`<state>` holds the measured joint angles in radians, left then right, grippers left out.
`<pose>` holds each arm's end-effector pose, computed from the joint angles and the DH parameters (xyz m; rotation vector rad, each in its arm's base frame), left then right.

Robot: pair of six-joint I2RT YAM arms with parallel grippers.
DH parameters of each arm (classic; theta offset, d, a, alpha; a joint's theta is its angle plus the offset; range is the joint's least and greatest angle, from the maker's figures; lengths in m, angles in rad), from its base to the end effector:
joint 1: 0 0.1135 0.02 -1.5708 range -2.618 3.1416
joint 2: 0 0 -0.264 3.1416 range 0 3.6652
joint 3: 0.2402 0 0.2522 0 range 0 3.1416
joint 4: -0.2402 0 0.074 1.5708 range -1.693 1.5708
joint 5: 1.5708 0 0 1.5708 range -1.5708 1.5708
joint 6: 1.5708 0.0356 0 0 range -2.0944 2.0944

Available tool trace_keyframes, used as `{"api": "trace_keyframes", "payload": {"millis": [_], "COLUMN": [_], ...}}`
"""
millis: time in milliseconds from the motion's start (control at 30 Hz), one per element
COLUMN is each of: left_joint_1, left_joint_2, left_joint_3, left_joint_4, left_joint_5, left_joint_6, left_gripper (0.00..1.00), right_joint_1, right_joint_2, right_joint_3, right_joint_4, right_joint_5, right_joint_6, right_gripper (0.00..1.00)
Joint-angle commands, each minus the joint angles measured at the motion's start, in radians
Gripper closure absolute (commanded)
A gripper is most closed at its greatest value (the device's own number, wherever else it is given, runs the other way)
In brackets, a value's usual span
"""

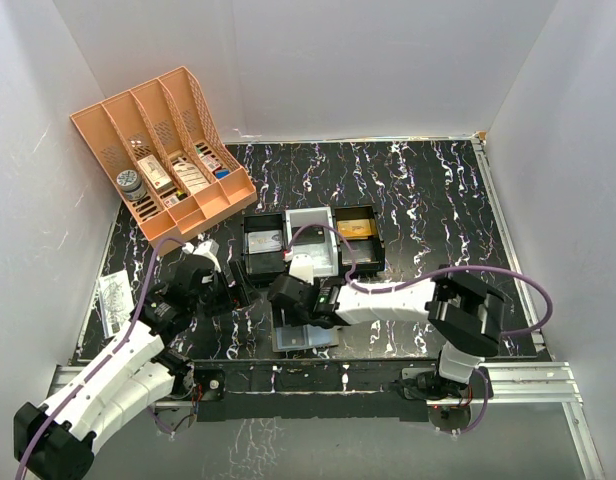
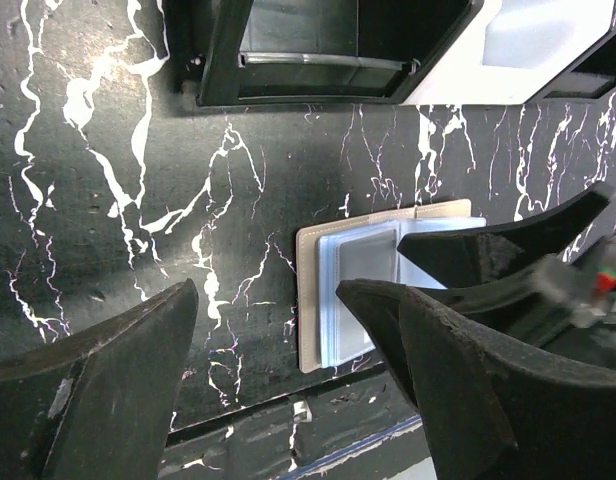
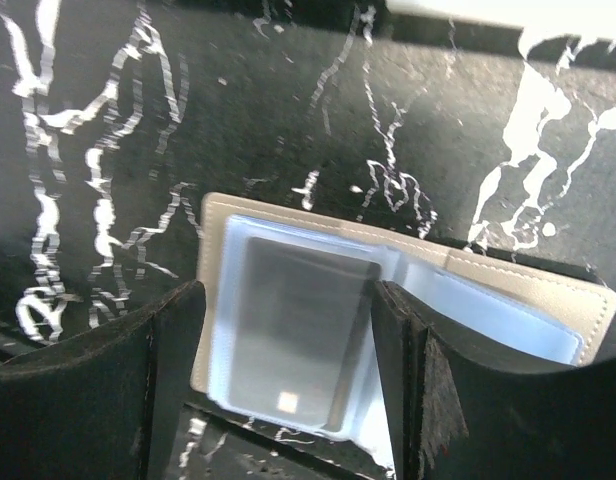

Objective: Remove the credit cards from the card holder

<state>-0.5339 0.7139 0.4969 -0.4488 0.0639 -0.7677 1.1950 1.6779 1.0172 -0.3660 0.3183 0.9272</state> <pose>0.1355 -0.0827 0.2246 -0.2379 2.3390 -0.7521 0.1330 0.3068 0.1808 -0.2293 2.5649 0.4250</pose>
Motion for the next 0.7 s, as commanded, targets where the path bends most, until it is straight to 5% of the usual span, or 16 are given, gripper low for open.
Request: {"api": "trace_keyframes", "payload": {"millis": [0, 500, 667], "left_joint_1": [-0.002, -0.003, -0.003], "left_joint_2": [-0.019, 0.009, 0.008], "left_joint_3": [0.051, 0.030, 0.028], "left_joint_4": [-0.046, -0.016, -0.016], "left_joint_5": [-0.040, -0.003, 0.002], "left_joint_6": [0.007, 0.004, 0.001], "left_gripper": [0.19, 0.18, 0.18], "right_joint_1": [0.020, 0.029, 0.031], "right_joint_2": [0.044, 0.158, 0.171], "right_joint_3": [0.052, 0.045, 0.062], "right_joint_4": [-0.131, -0.139, -0.161], "right_joint_5": [0.109, 0.090, 0.102], "right_joint_6": [0.033, 0.052, 0.057], "right_gripper": [0.34, 0.33, 0.41]}}
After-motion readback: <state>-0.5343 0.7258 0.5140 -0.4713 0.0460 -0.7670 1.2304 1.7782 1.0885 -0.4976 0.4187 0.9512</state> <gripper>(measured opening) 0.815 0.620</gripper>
